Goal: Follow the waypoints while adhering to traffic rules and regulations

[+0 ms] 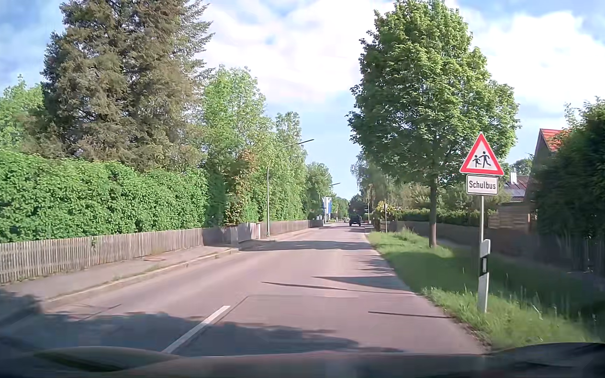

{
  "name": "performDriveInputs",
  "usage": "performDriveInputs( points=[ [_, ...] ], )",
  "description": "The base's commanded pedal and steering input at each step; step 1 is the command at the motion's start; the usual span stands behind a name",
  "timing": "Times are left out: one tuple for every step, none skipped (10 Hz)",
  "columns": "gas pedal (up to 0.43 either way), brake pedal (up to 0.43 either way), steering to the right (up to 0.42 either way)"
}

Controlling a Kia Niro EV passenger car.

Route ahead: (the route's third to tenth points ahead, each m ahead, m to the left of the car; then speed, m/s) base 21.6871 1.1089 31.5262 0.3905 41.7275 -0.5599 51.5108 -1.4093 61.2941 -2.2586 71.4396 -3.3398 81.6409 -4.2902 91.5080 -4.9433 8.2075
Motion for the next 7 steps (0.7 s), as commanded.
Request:
performDriveInputs(
  points=[
    [0.059, 0.000, 0.021],
    [0.067, 0.000, 0.021],
    [0.067, 0.000, 0.021],
    [0.079, 0.000, 0.021],
    [0.110, 0.000, 0.021],
    [0.118, 0.000, 0.020],
    [0.118, 0.000, 0.018]
  ],
)
